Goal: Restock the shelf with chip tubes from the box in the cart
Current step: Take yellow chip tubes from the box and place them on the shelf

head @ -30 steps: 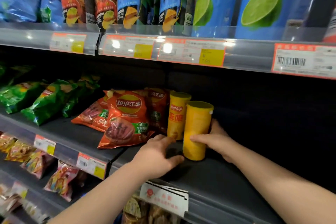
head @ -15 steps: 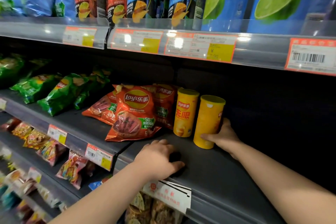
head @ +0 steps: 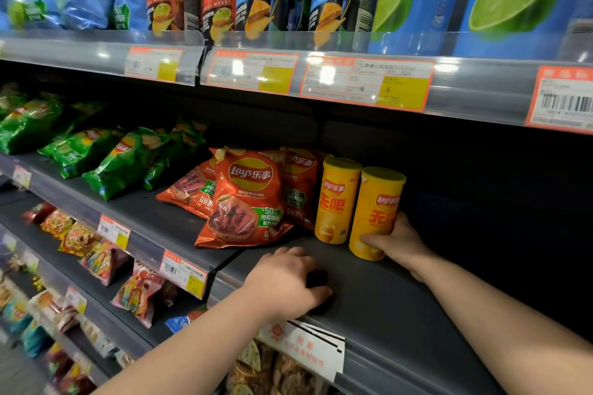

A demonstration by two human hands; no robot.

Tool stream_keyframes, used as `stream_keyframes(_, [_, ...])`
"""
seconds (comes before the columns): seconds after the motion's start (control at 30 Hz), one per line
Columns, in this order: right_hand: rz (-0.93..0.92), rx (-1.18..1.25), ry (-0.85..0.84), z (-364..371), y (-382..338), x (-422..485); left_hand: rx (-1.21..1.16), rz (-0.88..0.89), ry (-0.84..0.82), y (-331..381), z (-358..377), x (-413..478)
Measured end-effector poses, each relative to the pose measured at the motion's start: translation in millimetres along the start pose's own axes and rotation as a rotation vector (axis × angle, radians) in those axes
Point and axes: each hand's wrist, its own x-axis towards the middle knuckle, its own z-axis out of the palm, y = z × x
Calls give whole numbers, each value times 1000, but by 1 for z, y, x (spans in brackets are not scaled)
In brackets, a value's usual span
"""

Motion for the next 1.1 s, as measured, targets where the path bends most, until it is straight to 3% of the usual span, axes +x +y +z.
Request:
stream_keyframes(0.23, [17,-54,93,6,-2,2,9,-5,-6,-2,2,0])
stream_keyframes(0.5, [87,-187,16,2,6,-7,-7,-24,1,0,0,-2])
stream_keyframes(0.63, [81,-275,-29,-5,5,-16,-21,-55,81,3,-1,-9])
stream_keyframes(0.9, [-205,-658,-253,-15,7,-62,68,-235,300,22,4,-38])
stream_keyframes(1.1, [-398,-765,-284,-12,1,-98,139,-140,505,29,17,-75])
